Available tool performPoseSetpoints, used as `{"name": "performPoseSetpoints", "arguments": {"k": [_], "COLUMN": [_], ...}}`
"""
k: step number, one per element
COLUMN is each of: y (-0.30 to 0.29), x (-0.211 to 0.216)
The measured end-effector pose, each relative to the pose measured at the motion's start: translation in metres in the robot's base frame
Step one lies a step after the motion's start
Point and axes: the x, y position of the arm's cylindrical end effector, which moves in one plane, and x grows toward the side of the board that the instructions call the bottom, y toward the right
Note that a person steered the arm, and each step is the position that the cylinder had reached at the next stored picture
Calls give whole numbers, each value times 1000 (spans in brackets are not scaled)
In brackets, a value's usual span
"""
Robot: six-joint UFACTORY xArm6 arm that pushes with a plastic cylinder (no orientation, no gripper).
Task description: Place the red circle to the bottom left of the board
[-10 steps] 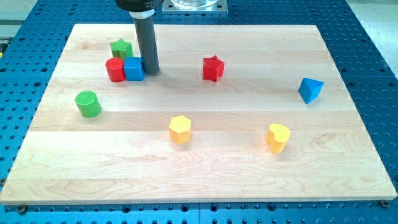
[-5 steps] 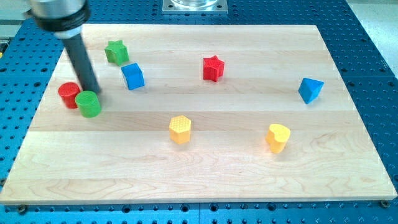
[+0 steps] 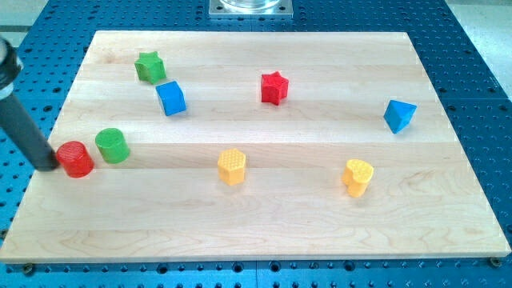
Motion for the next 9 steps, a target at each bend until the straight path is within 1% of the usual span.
{"name": "performPoseSetpoints", "arguments": {"k": [1,2,3,4,5,6,7,9], "y": [21,53,62,75,111,79,64,70], "x": [-9,15,54,26,47,64,52,57]}}
